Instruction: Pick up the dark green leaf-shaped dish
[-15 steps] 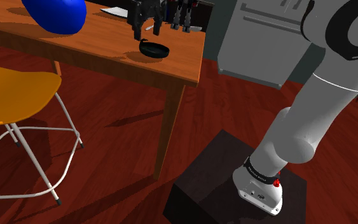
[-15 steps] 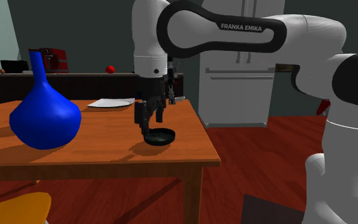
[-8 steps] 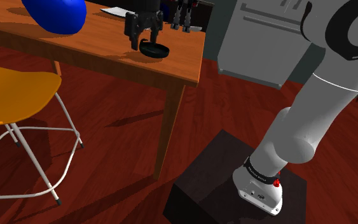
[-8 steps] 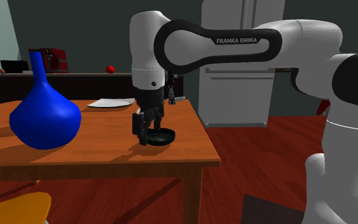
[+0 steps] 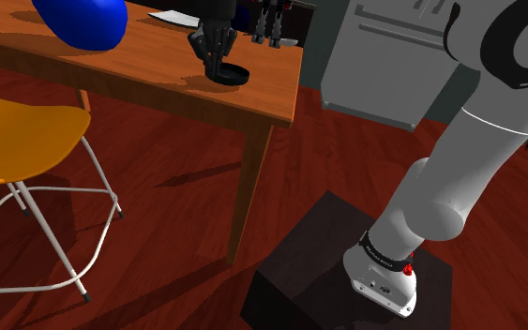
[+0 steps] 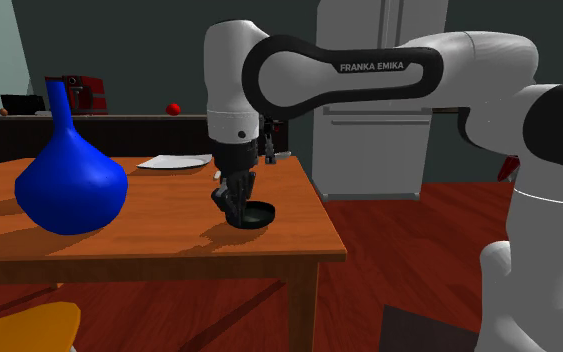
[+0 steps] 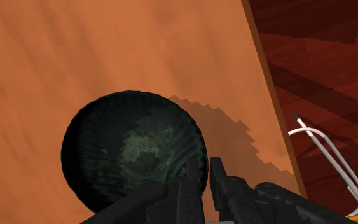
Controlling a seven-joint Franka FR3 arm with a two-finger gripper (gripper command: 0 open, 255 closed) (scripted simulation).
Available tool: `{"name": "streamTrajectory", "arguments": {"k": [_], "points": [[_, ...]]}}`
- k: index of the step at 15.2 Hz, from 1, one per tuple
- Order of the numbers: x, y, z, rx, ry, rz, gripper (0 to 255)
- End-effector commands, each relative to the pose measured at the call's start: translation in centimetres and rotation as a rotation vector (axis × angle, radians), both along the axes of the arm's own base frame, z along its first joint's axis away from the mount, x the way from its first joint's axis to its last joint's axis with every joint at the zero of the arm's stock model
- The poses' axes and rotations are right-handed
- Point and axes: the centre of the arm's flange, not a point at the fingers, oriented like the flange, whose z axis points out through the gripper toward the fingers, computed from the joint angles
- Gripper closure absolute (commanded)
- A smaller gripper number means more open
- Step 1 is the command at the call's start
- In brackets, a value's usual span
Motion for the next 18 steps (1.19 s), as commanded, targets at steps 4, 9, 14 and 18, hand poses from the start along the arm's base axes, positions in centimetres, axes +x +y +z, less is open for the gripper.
{"name": "streamTrajectory", "arguments": {"k": [4,9,14,18], "points": [[0.0,-0.1,0.5,0.000,0.000,0.000,255],[0.0,-0.1,3.1,0.000,0.000,0.000,255],[0.0,-0.1,5.8,0.000,0.000,0.000,255],[0.0,-0.1,7.9,0.000,0.000,0.000,255]]}}
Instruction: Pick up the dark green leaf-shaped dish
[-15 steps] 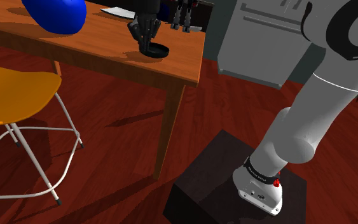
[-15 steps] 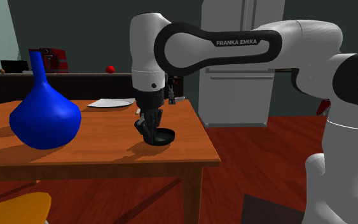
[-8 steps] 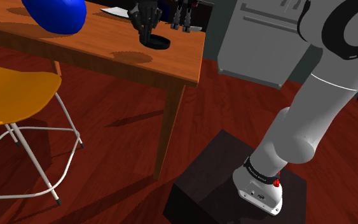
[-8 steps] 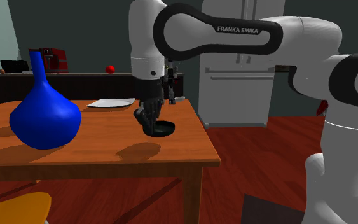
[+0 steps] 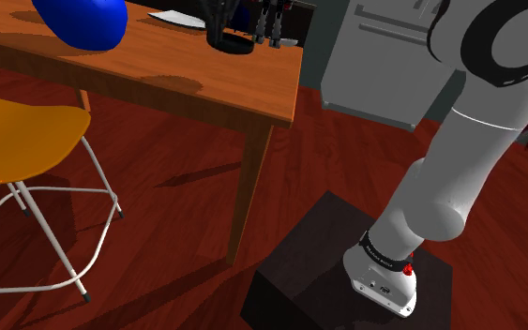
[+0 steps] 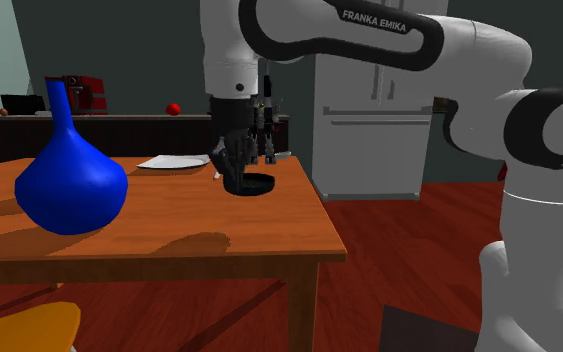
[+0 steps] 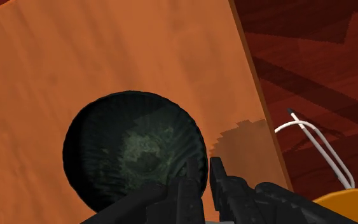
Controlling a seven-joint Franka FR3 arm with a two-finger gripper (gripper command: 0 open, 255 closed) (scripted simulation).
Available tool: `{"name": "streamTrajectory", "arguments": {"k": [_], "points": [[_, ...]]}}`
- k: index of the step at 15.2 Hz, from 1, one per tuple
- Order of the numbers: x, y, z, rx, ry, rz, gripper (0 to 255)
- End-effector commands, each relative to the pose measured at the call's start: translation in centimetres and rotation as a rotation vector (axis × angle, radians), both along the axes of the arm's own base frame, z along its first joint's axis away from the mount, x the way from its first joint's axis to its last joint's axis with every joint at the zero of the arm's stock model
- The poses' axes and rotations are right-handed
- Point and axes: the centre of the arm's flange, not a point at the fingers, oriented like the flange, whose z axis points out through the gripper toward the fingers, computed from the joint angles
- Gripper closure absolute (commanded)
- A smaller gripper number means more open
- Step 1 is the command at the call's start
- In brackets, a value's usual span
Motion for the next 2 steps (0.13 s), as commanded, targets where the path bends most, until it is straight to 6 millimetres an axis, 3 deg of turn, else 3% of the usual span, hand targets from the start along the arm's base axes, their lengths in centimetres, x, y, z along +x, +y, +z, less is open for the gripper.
{"name": "streamTrajectory", "arguments": {"k": [1,2], "points": [[-0.11,0.04,0.70,0.000,0.000,0.000,255],[-0.11,0.04,0.70,0.000,0.000,0.000,255]]}}
